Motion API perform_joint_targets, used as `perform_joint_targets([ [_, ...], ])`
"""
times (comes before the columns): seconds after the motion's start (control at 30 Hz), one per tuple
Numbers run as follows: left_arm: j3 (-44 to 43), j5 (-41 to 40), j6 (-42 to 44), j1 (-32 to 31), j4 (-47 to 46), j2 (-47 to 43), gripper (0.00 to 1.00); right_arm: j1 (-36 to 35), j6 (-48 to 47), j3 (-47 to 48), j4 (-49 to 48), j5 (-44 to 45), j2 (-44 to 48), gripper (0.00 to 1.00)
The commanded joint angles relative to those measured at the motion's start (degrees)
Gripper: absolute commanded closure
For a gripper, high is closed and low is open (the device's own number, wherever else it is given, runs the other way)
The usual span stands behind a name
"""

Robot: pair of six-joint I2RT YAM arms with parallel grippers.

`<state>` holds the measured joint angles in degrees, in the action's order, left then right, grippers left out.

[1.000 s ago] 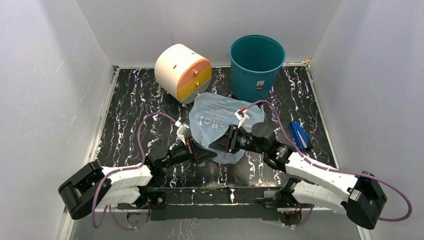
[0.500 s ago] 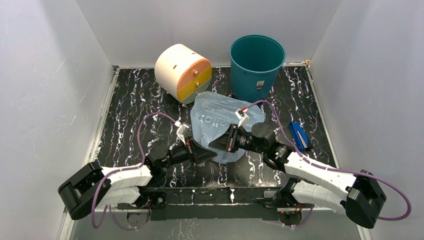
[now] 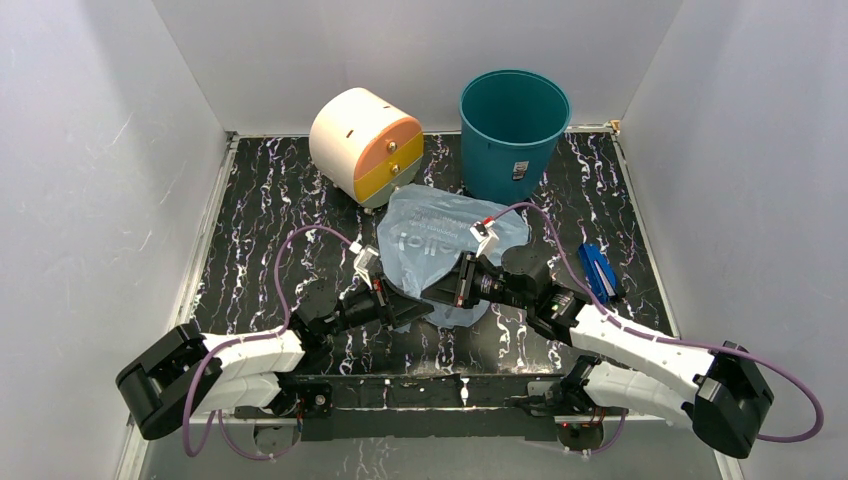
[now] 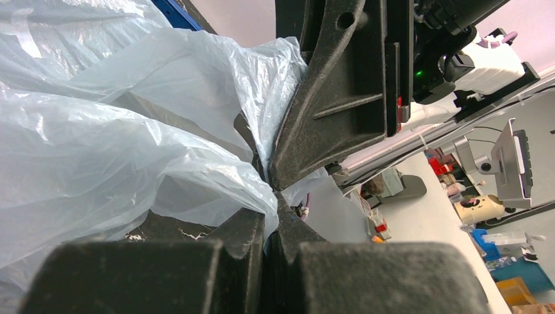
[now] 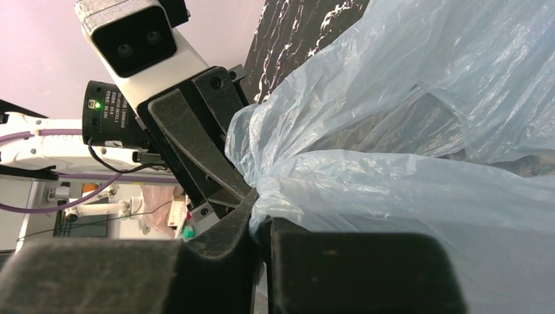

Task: Put the trash bags into the trash bin
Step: Unfold the trash bag at the center of the board.

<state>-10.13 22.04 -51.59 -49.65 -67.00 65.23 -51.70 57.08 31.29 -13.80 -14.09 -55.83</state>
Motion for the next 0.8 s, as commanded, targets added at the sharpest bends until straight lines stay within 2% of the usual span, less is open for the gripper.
perform_joint_targets([
  [0.0,-1.3,0.0,0.9,-0.3,-0.9,-0.9,1.00,0.3,0.3,0.5,-3.2,0.5,0.7,0.89],
  [0.1,-1.1,-0.2,1.0,-0.3,-0.6,-1.6,1.00,0.3,0.7,0.0,-3.3,1.2,1.3,0.96],
  [0.27,-1.6,-0.4,1.9,-0.3,3.0,-3.0,0.89,0.3,0.8,-0.8,-0.4,4.5,3.0,1.00],
  [0.33,-2.7,-1.1,2.9,-0.2,7.8,-4.4,0.78,0.3,1.0,-0.9,2.1,7.3,4.0,1.00],
  [0.37,-3.6,-1.7,3.5,-0.2,10.8,-5.3,0.67,0.4,1.0,-1.0,3.5,8.6,4.6,1.00],
  [0.47,-6.8,-3.1,6.4,-0.3,20.2,-7.6,0.65,0.3,1.0,-1.5,6.3,11.1,6.3,1.00],
  [0.5,-7.6,-3.4,7.4,-0.2,22.4,-8.1,0.67,0.3,1.1,-1.8,6.7,11.5,6.7,1.00],
  [0.63,-11.2,-3.5,11.5,-0.2,31.5,-7.9,0.95,0.3,1.5,-2.2,8.3,13.2,7.9,1.00],
  [0.67,-12.0,-3.3,12.3,-0.2,33.9,-7.6,1.00,0.3,1.4,-2.1,8.9,13.6,7.9,1.00],
  [0.77,-12.7,-4.5,13.3,-0.2,38.3,-7.8,1.00,0.3,-0.1,-1.2,11.7,16.8,8.0,1.00],
])
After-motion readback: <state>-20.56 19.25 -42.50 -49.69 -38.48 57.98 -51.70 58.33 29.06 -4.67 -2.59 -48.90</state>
